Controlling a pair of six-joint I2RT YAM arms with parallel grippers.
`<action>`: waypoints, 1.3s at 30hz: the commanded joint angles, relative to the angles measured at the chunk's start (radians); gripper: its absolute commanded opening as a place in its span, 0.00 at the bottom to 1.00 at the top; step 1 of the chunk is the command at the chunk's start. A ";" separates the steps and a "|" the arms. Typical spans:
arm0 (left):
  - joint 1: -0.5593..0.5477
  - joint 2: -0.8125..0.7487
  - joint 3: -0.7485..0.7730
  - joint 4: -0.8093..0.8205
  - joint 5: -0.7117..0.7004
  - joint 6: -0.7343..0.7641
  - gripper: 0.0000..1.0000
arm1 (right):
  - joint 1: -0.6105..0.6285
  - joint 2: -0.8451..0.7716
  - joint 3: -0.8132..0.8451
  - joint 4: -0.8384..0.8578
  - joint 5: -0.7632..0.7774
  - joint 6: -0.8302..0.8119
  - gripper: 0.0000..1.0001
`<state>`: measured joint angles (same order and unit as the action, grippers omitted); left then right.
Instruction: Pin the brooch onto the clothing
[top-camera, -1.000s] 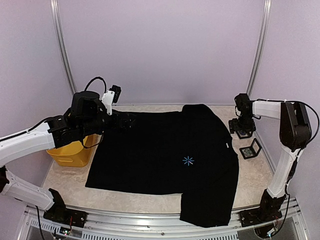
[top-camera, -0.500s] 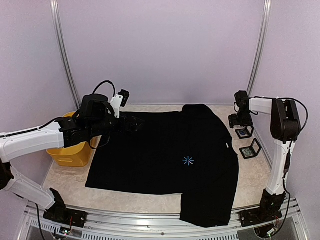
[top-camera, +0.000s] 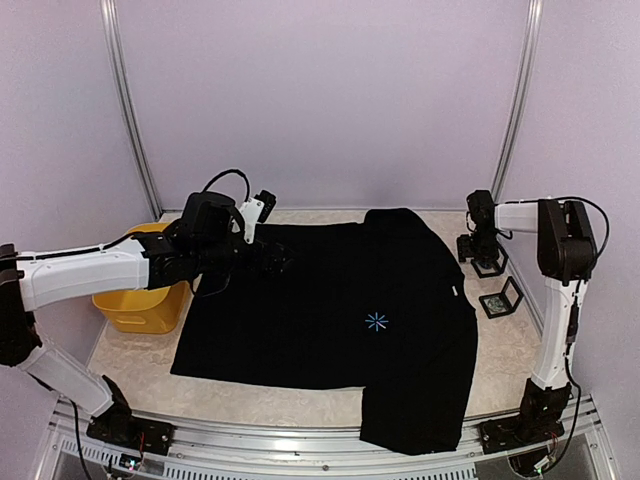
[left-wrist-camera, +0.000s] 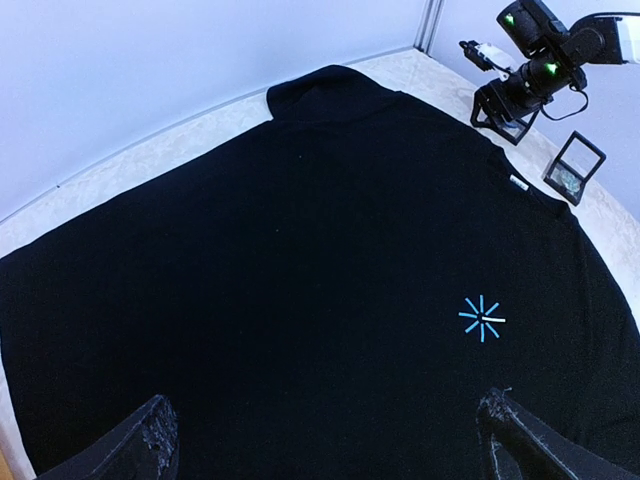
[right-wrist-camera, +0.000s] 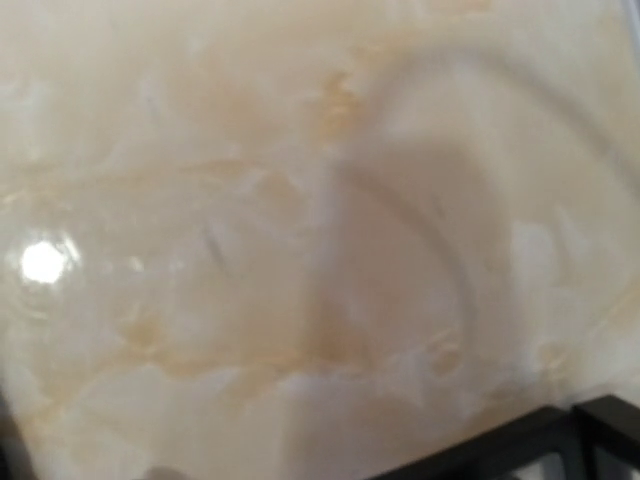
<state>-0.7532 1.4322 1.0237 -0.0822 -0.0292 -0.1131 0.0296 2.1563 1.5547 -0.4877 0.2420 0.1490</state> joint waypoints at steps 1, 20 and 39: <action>0.003 0.022 0.049 -0.010 0.022 0.036 0.99 | -0.011 -0.009 -0.065 -0.041 -0.031 -0.004 0.69; 0.003 0.022 0.040 -0.037 0.018 0.043 0.99 | -0.020 -0.153 -0.164 0.045 0.043 0.014 0.74; 0.008 0.002 0.025 -0.054 -0.023 0.068 0.99 | -0.061 -0.079 -0.184 0.086 -0.108 0.023 0.56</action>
<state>-0.7528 1.4521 1.0447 -0.1238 -0.0376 -0.0616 -0.0246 2.0777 1.4067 -0.3832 0.1753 0.1749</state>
